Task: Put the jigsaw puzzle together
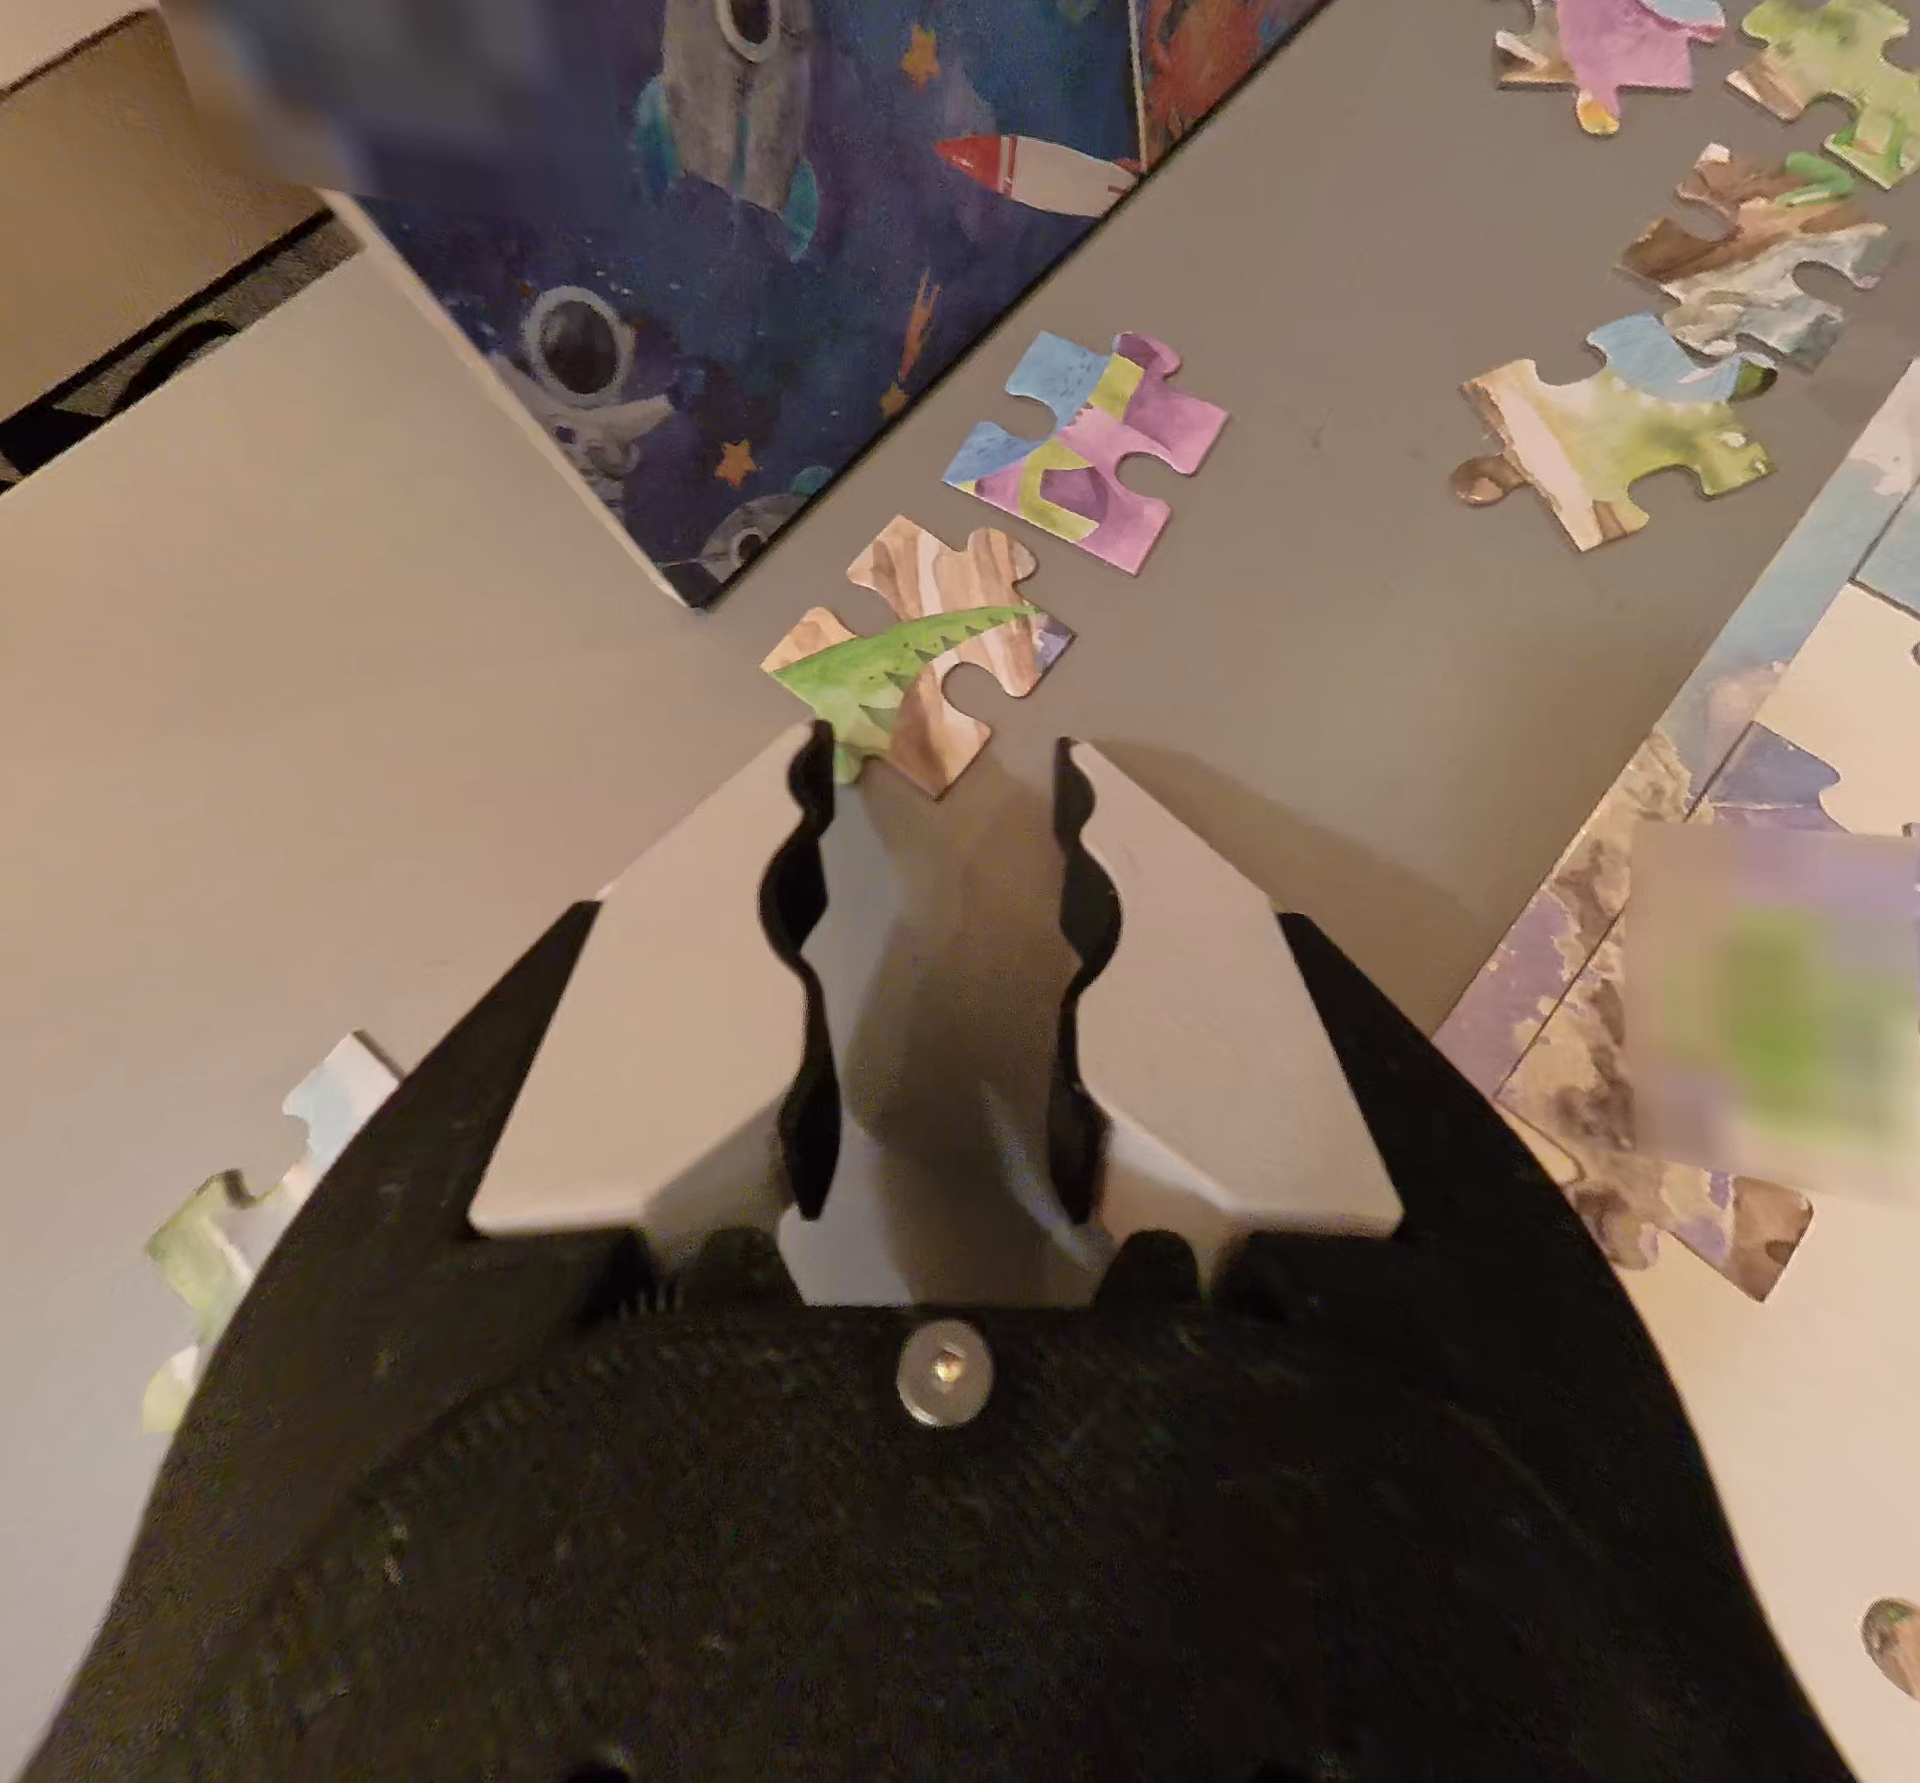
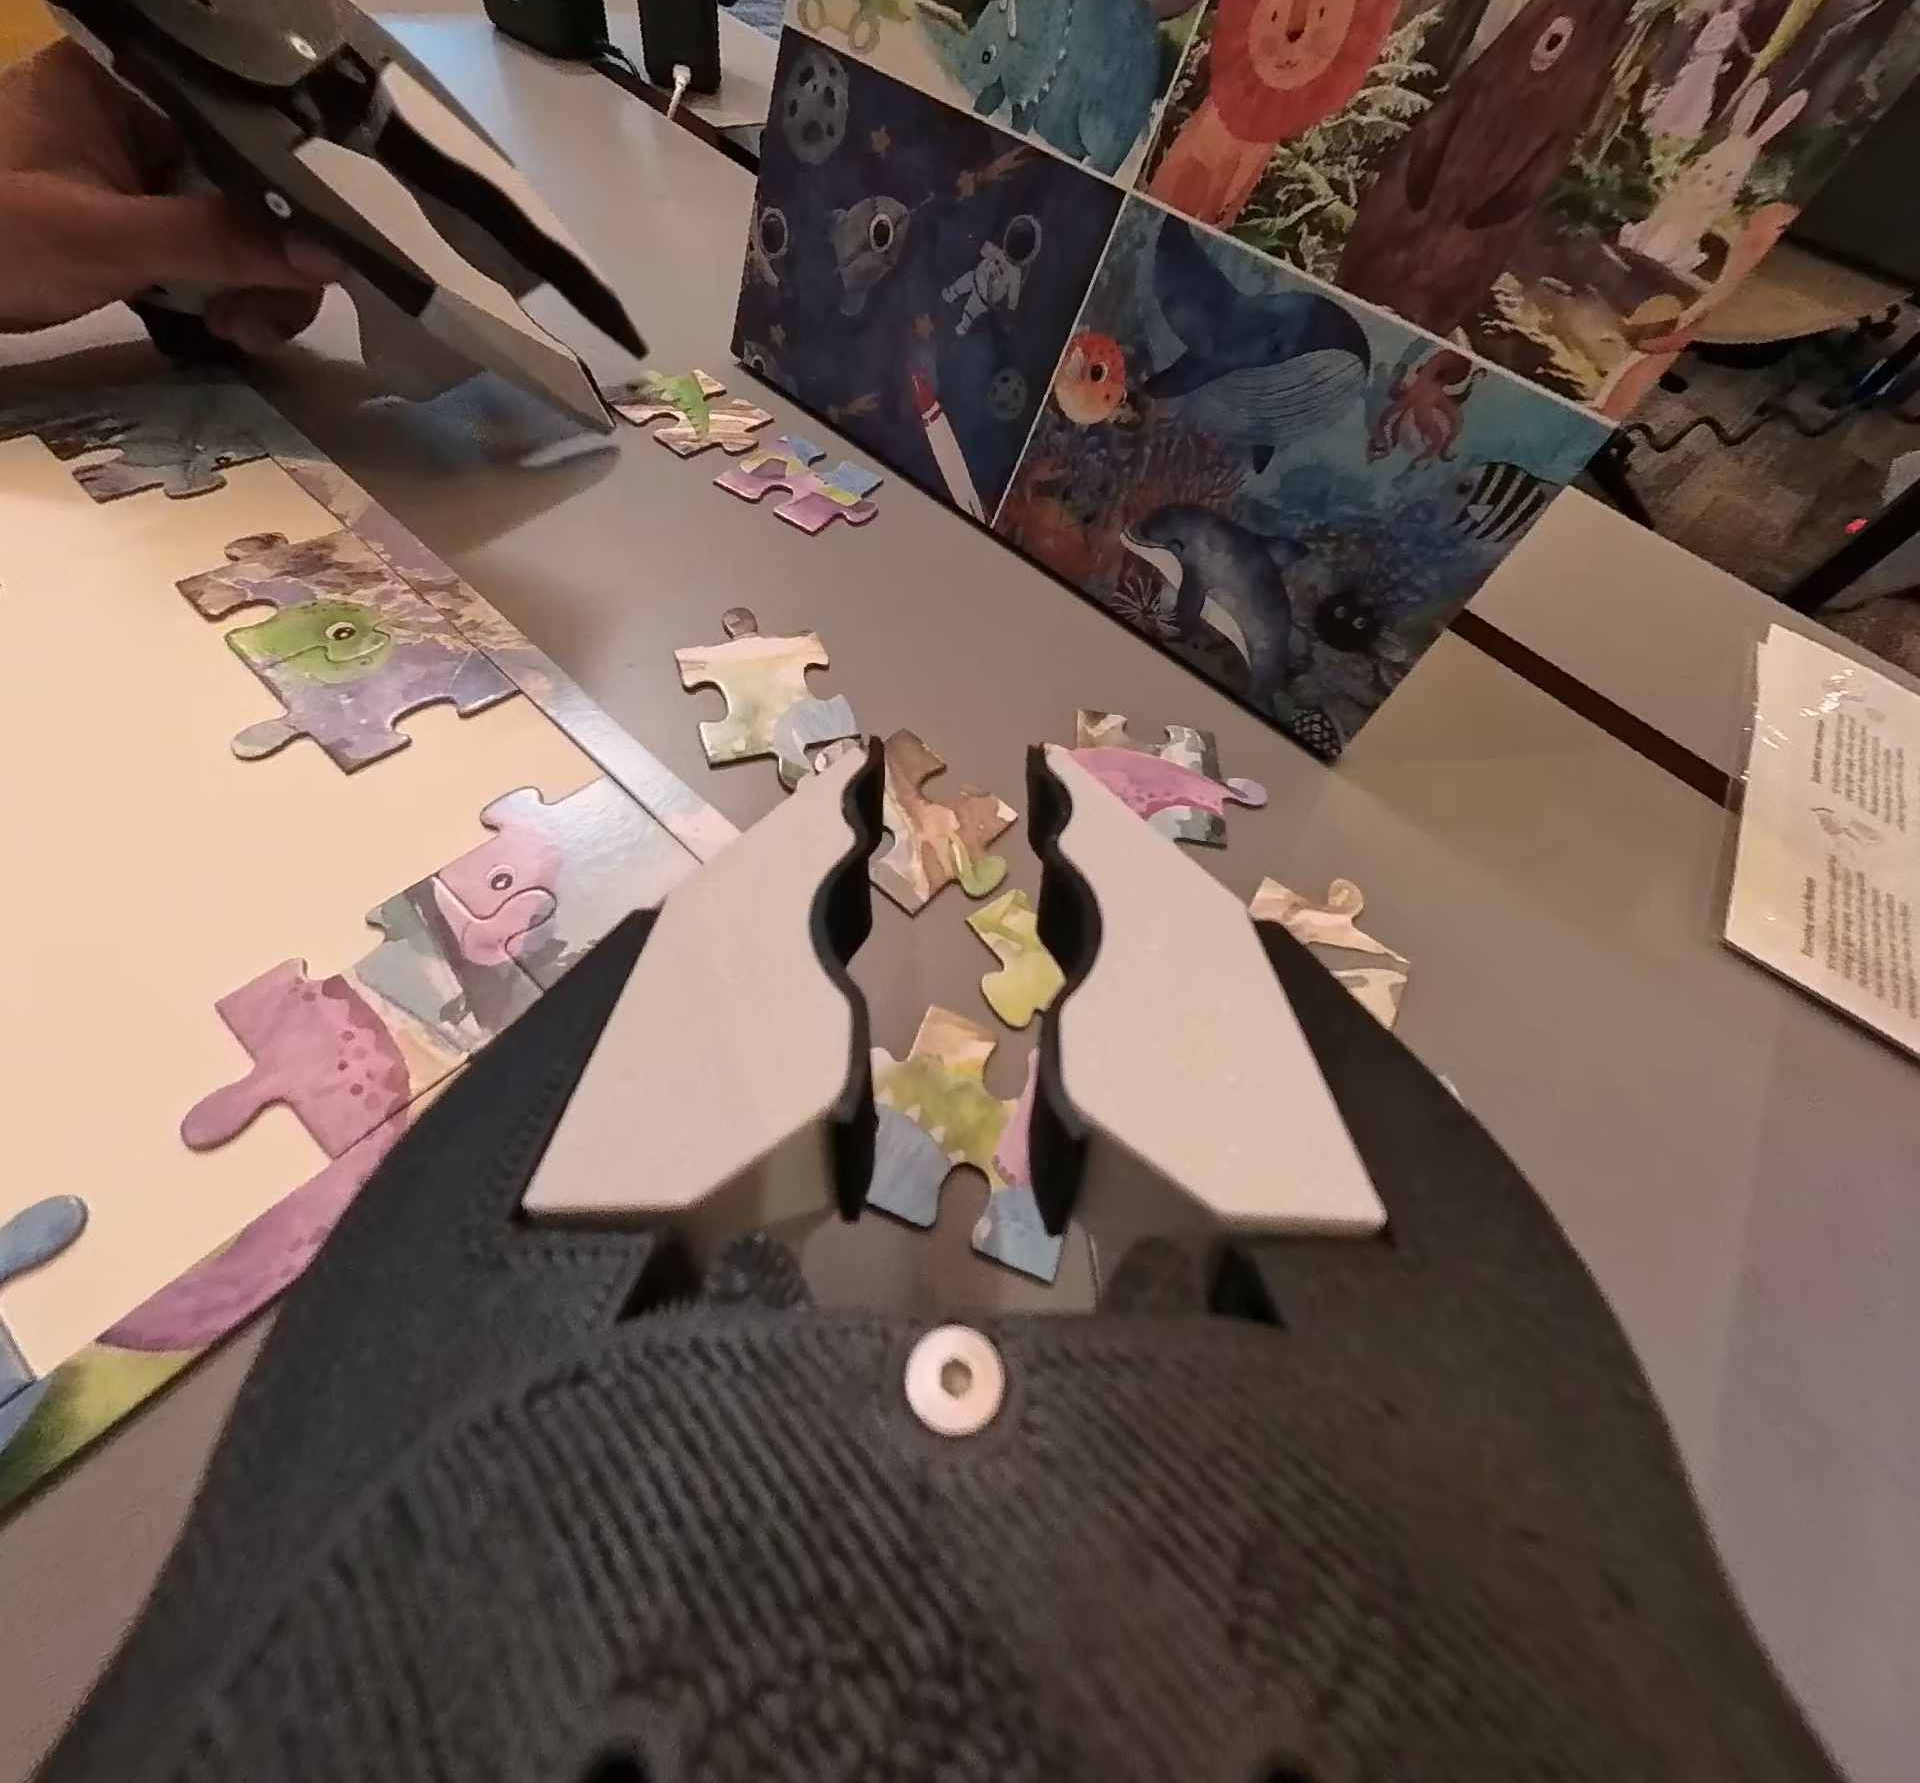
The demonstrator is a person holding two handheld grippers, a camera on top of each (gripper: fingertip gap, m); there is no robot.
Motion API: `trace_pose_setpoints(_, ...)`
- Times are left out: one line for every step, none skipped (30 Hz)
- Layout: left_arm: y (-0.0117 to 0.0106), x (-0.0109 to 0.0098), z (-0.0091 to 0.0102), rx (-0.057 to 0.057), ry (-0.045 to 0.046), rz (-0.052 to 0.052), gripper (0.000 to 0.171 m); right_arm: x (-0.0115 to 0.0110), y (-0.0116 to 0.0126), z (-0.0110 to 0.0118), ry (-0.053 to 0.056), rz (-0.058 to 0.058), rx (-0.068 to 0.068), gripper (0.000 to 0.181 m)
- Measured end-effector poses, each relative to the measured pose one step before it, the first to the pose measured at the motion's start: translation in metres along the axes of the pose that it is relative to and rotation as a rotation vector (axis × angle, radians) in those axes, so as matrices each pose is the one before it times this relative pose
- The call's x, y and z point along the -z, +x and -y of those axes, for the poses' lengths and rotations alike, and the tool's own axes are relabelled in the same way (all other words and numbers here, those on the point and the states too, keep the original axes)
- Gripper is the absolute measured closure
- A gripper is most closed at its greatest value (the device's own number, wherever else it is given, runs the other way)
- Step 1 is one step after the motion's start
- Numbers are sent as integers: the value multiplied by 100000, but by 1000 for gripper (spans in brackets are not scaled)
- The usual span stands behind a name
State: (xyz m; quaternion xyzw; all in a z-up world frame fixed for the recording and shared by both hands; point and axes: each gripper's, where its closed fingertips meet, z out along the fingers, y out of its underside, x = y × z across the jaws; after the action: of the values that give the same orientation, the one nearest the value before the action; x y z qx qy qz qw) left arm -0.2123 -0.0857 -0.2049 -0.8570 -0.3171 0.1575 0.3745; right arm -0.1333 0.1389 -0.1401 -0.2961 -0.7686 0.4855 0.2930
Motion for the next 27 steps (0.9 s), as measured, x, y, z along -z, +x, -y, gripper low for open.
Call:
trace_pose_setpoints(-240, 108, 105, 1377, 1001, 825, 127, -5, -9, -22, -27, 37, -11, 156)
trace_pose_setpoints(-191, 56, 52, 1588, 569, 208, 122, -6, -8, 0, -13, 71, -61, 156)
trace_pose_setpoints(-108, -10, -12, 1683, -33, -605, 118, -17, -17, -3, 4, 76, -60, 156)
trace_pose_setpoints(8, -97, -95, 1608, -840, -1499, 117, -25, -14, -17, -40, 93, -43, 156)
trace_pose_setpoints(14, -187, -208, 1734, -1807, -1783, 116, -38, -15, -29, -96, 91, -30, 156)
trace_pose_setpoints(48, -238, -237, 1728, -2183, -1995, 115, -44, -8, -54, -246, 47, 14, 156)
trace_pose_setpoints(-14, -68, 130, 833, 327, -1213, 115, -43, 56, -73, -388, -222, 93, 156)
trace_pose_setpoints(-72, -52, 42, 904, -75, -475, 116, -9, 115, -51, -230, -522, 64, 156)
trace_pose_setpoints(-7, 6, 32, 331, 189, -329, 116, -4, 123, -44, -94, -444, -176, 155)
trace_pose_setpoints(8, -1, -2, -43, -12, 25, 119, 23, 118, -21, 57, -335, -420, 155)
trace_pose_setpoints(130, -2, -29, -754, -201, -458, 127, 23, 128, -12, 176, -264, -541, 155)
trace_pose_setpoints(153, -22, -44, -1252, -305, -182, 134, 12, 100, -30, 147, -155, -579, 155)
trace_pose_setpoints(157, -7, -32, -1556, -263, 60, 139, 1, 66, -39, 99, -18, -561, 155)
trace_pose_setpoints(125, -14, -49, -1398, -281, 311, 140, -35, 26, -56, -21, 147, -512, 155)
trace_pose_setpoints(18, 6, -37, -1028, -204, 773, 140, -41, -1, -71, -122, 196, -376, 156)
trace_pose_setpoints(39, 5, -38, -642, -129, 363, 140, -61, -14, -78, -205, 165, -178, 155)
trace_pose_setpoints(54, 24, -33, -374, -65, -103, 140, -55, -34, -73, -276, 149, -3, 155)
trace_pose_setpoints(61, 31, -32, -93, -21, -356, 140, -61, -55, -54, -267, 158, 114, 155)
trace_pose_setpoints(43, 47, -43, 138, 16, -454, 140, -52, -71, -37, -210, 174, 184, 155)
trace_pose_setpoints(46, 58, -36, 233, 47, -472, 140, -29, -83, -12, -123, 168, 236, 156)
trace_pose_setpoints(34, 57, -48, 205, 50, -446, 141, -10, -68, 21, -47, 125, 284, 155)
trace_pose_setpoints(49, 62, -58, 137, 15, -432, 141, 3, -54, 31, -3, 60, 322, 156)
trace_pose_setpoints(49, 79, -76, 36, -13, -415, 141, 23, -46, 41, 58, -14, 344, 156)
trace_pose_setpoints(59, 104, -88, -72, -11, -417, 141, 43, -21, 67, 94, -65, 321, 156)
trace_pose_setpoints(73, 105, -94, -283, -18, -363, 141, 44, -9, 73, 158, -114, 288, 156)
trace_pose_setpoints(90, 113, -85, -713, 61, -478, 141, 56, 10, 65, 150, -155, 256, 156)
trace_pose_setpoints(147, 147, 3, -1124, 646, -610, 140, 48, 16, 50, 100, -178, 222, 156)
